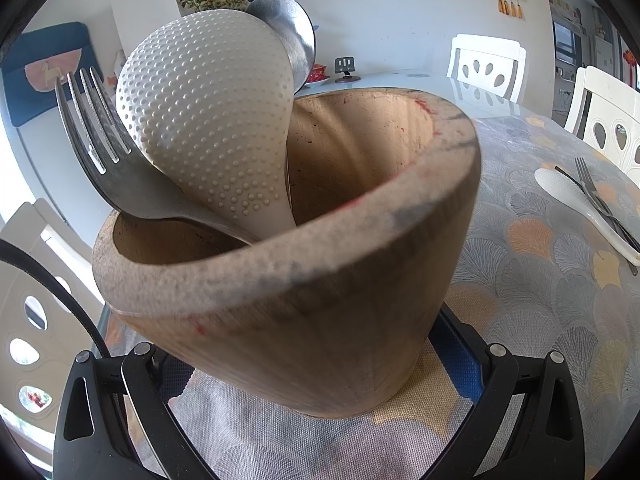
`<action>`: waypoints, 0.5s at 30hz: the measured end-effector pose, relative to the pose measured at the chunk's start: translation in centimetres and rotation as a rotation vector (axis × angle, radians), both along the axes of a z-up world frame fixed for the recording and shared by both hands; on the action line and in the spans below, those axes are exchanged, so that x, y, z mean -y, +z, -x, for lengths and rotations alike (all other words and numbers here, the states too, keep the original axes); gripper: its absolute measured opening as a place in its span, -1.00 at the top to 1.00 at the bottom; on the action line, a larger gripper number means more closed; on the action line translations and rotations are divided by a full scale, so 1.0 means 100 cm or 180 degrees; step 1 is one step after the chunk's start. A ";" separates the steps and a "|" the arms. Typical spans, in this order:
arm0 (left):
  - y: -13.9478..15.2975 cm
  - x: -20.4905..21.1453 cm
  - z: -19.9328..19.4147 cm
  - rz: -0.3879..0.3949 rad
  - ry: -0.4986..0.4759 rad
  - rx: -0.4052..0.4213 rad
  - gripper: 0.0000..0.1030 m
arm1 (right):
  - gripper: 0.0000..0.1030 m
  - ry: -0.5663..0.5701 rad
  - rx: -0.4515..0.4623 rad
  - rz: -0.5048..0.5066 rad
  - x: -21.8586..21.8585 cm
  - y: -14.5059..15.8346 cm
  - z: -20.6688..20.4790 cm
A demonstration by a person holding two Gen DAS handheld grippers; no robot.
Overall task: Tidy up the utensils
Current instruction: 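Lift the black chopstick with the right tool and drop it into the cup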
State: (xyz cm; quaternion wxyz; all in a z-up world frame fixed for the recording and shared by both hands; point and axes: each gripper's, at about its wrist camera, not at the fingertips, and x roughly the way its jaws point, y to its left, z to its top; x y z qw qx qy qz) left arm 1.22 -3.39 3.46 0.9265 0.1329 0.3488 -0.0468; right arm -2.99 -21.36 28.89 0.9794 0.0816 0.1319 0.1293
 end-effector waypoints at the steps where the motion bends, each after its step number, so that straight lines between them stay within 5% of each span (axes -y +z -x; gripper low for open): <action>1: 0.000 -0.001 0.000 0.0001 0.0000 0.0000 -0.97 | 0.88 0.0056 0.0015 0.0001 -0.008 0.001 -0.001; 15: 0.000 -0.001 0.000 -0.0002 0.0000 0.0000 -0.97 | 0.88 0.0425 -0.0340 0.0047 -0.084 -0.058 -0.041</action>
